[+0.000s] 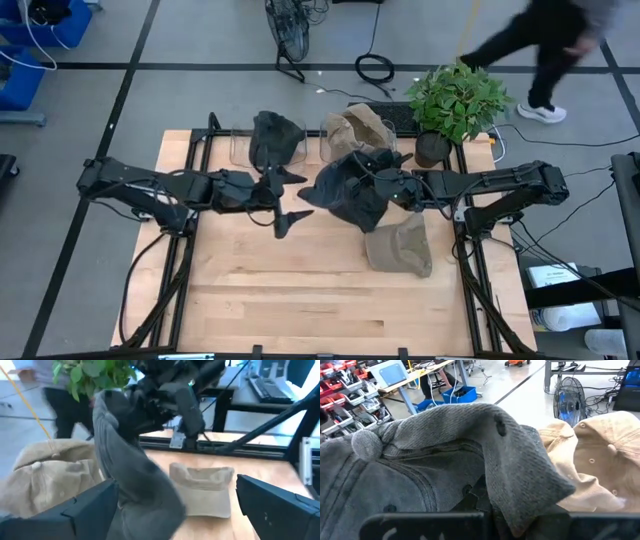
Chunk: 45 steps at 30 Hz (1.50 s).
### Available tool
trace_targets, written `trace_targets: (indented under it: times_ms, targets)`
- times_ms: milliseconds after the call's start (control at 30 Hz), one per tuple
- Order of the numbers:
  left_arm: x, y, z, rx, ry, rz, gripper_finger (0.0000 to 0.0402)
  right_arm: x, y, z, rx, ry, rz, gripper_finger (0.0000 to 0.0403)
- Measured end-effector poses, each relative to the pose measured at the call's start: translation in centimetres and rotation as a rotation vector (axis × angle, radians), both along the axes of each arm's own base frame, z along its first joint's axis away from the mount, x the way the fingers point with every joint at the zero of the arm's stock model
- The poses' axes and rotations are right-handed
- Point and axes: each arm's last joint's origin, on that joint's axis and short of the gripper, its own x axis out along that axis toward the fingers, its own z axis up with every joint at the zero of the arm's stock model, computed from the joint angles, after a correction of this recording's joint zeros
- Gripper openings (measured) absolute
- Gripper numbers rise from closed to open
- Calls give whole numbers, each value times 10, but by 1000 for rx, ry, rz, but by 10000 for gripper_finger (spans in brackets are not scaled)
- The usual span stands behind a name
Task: Pick & Place hat
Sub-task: Put the black cap into the left transparent bin
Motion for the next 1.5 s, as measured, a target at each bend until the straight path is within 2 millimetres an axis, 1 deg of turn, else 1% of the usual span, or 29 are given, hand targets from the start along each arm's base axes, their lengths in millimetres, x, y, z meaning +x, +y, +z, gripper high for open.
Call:
trace_targets:
  times_ms: [133, 233, 333, 433, 500, 600, 700, 800, 833, 1033, 1167, 1233, 1333, 1400, 1500]
  targets:
    - [15, -2, -15, 10, 42, 20, 378, 0, 1, 1, -11, 7, 13, 15]
    - [25, -2, -24, 9, 55, 55, 363, 1, 1, 0, -12, 21, 54, 15]
    - [29, 1, -30, 12, 64, 133, 343, 2, 2, 0, -6, 29, 95, 15]
    - [31, 4, -32, -7, 60, 171, 309, 3, 5, 1, -17, 40, 133, 15]
    - [31, 4, -32, -41, 53, 170, 276, 4, 7, 3, -46, 37, 158, 15]
    - [31, 4, -32, -98, 40, 183, 210, 7, 11, 7, -99, 47, 265, 19]
    - [31, 4, -33, -146, 30, 195, 126, 6, 14, 9, -108, 59, 395, 29]
    - [31, 4, -33, -151, 37, 193, 37, 6, 16, 6, -70, 77, 464, 47]
    - [31, 2, -34, -156, 39, 187, 19, 4, 17, 4, -53, 96, 482, 54]
    - [28, -2, -33, -143, 55, 167, 9, -3, 19, -9, 55, 226, 560, 114]
    - [19, 2, -24, -155, 41, 165, 7, -6, 20, -13, 104, 269, 593, 159]
    - [10, 6, -19, -150, 54, 174, 6, -8, 21, -17, 116, 306, 602, 179]
    - [-4, 13, -7, -139, 34, 188, 5, -8, 22, -17, 113, 313, 606, 203]
    - [-16, 19, -1, -116, 49, 200, 5, -9, 22, -17, 111, 312, 604, 216]
    - [-34, 31, 9, -82, 54, 232, 4, -9, 22, -24, 112, 317, 600, 230]
